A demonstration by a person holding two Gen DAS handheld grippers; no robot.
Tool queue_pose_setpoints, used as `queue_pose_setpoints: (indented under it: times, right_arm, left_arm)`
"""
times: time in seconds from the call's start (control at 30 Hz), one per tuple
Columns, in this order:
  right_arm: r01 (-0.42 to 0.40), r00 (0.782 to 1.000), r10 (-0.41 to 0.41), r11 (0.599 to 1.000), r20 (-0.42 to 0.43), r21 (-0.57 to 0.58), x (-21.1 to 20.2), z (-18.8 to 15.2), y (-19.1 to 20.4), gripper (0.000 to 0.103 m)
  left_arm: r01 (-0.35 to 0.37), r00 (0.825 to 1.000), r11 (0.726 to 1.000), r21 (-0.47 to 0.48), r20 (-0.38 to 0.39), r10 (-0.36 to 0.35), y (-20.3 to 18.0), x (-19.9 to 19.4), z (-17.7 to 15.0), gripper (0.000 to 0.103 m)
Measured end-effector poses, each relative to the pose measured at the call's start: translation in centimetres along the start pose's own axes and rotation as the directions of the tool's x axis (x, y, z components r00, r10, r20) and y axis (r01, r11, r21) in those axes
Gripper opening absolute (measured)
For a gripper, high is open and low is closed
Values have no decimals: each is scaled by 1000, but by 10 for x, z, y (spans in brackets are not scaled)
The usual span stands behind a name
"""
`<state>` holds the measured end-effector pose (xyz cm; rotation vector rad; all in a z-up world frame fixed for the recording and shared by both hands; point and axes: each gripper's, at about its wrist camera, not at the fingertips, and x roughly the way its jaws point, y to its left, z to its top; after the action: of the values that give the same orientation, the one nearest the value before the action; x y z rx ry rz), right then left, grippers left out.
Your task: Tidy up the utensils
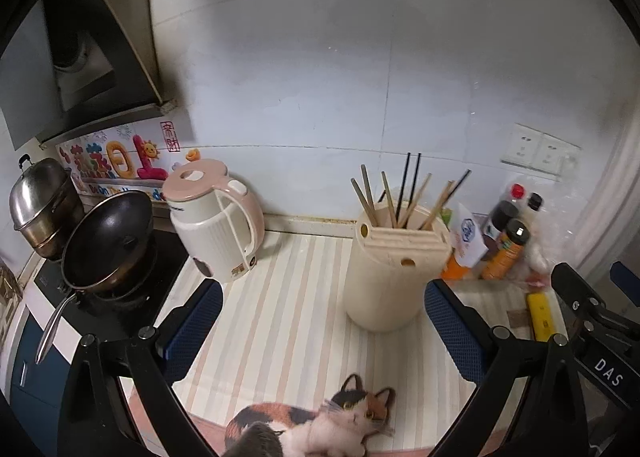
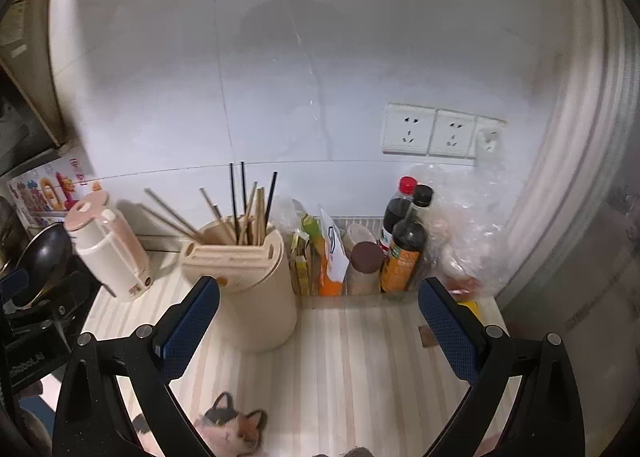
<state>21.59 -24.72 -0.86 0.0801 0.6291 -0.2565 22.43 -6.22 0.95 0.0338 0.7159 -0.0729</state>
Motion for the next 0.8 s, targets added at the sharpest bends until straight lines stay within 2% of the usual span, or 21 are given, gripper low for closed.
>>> queue_pose_setpoints:
  times: [0.4,0.6,0.8]
  right_arm:
    - [53,992,-58,998,114,42,-160,-54,3,103]
    - [46,991,-52,998,126,46,-200,-74,4,103]
    - [45,991,-49,998,124,37,-211,-81,4,103]
  left_arm:
    - [47,995,998,35,82,-49,30,-117,-43,103]
    - [47,995,997,55,85,-52,33,-146,-60,103]
    - [47,995,998,51,84,-51,30,-153,-66,103]
